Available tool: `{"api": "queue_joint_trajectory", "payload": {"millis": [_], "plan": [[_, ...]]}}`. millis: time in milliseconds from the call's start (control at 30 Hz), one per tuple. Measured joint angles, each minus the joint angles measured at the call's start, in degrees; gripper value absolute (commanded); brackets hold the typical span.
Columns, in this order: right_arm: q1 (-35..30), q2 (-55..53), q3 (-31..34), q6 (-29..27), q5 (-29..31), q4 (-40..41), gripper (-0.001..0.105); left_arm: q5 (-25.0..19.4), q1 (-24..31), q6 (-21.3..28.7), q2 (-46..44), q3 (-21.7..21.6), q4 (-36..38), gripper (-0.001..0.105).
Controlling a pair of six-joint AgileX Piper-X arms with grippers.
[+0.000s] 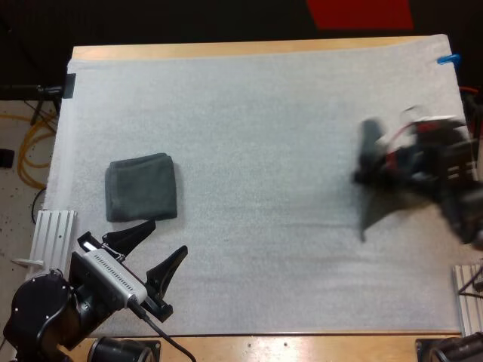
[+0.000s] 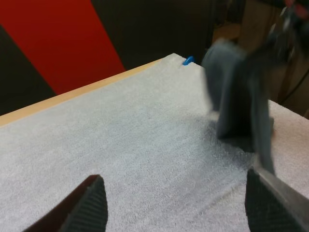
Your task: Pick towel from pile fold and stack
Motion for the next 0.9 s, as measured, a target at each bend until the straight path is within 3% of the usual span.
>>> {"api": "queue_joint_trajectory", "payload": {"millis": [300, 567, 667, 833, 900], "plan": [[21.65, 11.05, 0.95, 2.53, -0.51, -10.54, 0.0, 0.0, 0.0, 0.0, 0.0, 0.0, 0.0, 0.06], [30.09, 16.65, 1.03, 2.53, -4.45, -12.77, 0.002, 0.0, 0.0, 0.0, 0.0, 0.0, 0.0, 0.06], [30.56, 16.64, 1.03, 2.53, -5.25, -13.01, 0.016, 0.0, 0.0, 0.0, 0.0, 0.0, 0.0, 0.06], [30.41, 16.01, 1.03, 2.53, -10.14, -10.65, 0.057, 0.0, 0.0, 0.0, 0.0, 0.0, 0.0, 0.06], [30.41, 14.74, 1.03, 2.53, -10.5, -8.77, 0.063, 0.0, 0.0, 0.0, 0.0, 0.0, 0.0, 0.06]]}}
